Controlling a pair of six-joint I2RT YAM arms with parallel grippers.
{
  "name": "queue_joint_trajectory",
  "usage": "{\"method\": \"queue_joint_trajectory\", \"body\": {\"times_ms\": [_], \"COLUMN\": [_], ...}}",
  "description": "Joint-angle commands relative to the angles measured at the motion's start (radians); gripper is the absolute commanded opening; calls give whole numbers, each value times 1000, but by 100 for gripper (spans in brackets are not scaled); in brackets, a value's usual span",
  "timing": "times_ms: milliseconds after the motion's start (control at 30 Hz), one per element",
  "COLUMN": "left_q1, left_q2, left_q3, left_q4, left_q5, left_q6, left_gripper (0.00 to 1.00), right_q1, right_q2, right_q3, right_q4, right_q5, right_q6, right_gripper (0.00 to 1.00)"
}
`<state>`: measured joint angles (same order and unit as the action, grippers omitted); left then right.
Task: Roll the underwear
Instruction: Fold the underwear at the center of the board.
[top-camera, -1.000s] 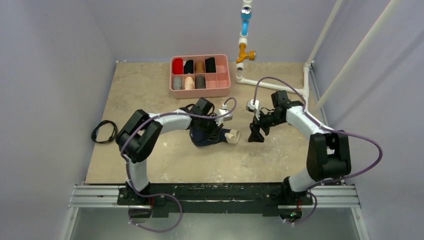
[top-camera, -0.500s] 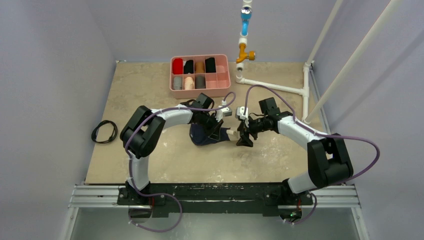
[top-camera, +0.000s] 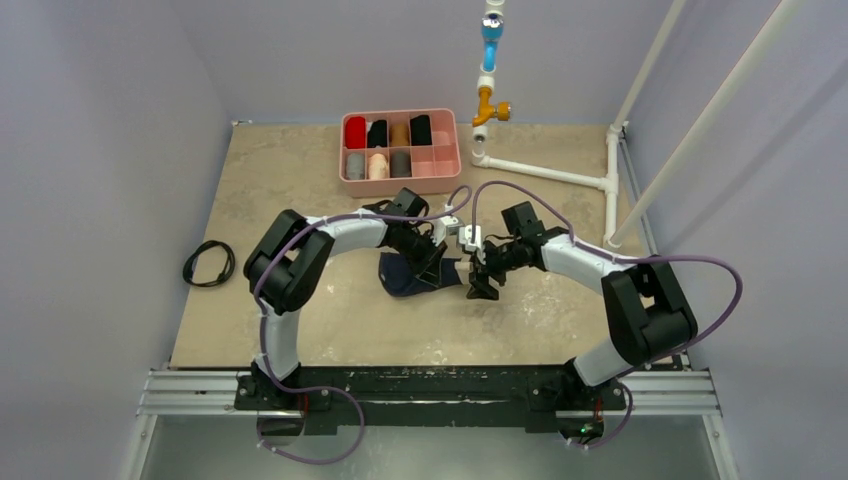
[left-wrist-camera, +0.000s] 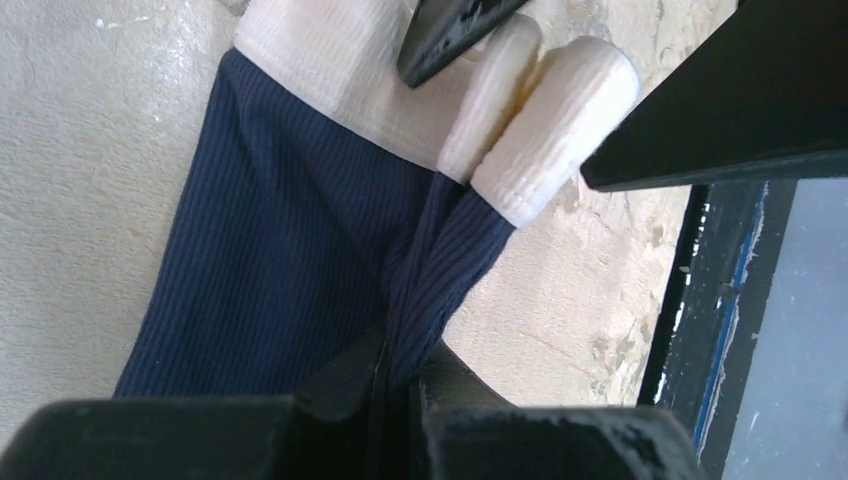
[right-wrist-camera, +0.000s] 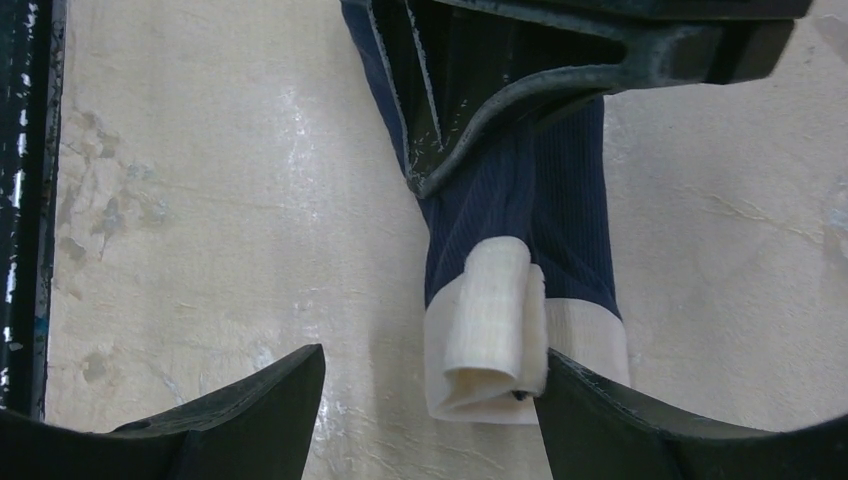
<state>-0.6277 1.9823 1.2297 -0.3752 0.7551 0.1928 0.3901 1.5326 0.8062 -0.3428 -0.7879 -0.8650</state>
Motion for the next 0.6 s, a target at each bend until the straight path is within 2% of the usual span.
{"method": "queue_joint_trajectory", "body": {"times_ms": [0,233,567], "left_q1": [16,19,21], "left_q2": [11,21,18], "left_q3": [45,55,63], "left_q4": [-7,-25,-60], "left_q5": [83,123,125], "left_q6": [2,20,50], "left_gripper": [0,0,0], "right_q1": [34,73,113], "right_q2": [-5,-10,82], "right_q3": [40,56,116], "right_q4": [23,49,20], "right_q5": [50,111,199], "right_q6": [-22,16,17], "right_gripper": [73,73,65]}}
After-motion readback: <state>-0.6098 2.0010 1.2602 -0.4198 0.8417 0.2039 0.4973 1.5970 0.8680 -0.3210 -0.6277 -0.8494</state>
